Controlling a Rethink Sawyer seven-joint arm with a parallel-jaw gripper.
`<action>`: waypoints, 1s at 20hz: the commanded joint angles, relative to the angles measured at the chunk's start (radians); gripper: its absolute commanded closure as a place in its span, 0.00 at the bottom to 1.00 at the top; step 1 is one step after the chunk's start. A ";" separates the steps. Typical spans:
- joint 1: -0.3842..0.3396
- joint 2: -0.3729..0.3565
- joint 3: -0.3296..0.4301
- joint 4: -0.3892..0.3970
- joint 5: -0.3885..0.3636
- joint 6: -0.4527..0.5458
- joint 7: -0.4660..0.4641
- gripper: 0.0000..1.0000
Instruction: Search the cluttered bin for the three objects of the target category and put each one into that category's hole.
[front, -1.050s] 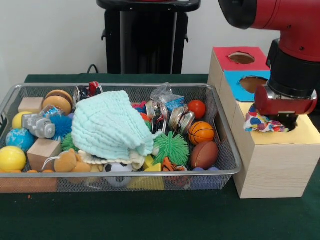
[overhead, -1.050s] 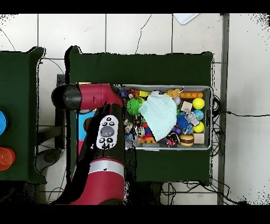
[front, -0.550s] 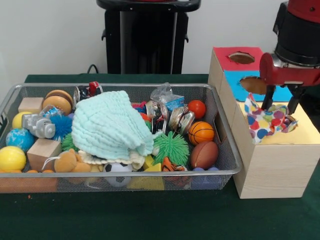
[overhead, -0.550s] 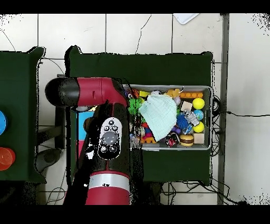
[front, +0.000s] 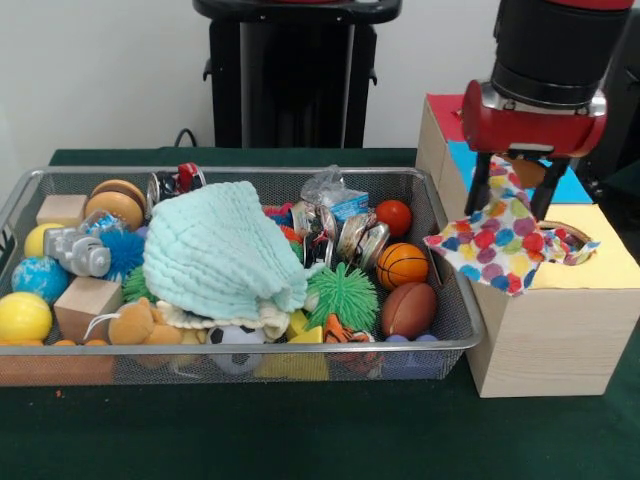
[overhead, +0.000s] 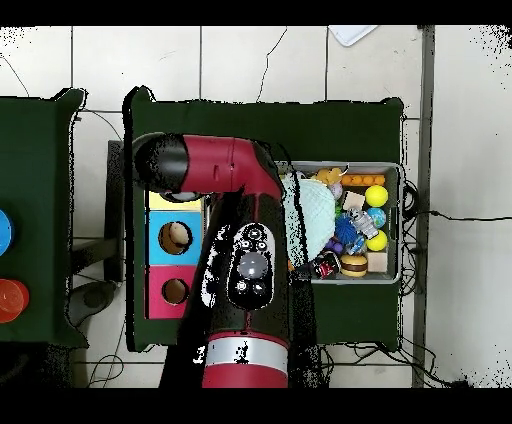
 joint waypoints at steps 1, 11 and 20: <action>-0.043 -0.006 0.095 0.149 -0.018 0.060 0.009 0.00; -0.066 -0.008 0.144 0.184 -0.003 0.014 0.003 1.00; -0.017 -0.045 0.175 0.180 0.028 0.045 0.082 1.00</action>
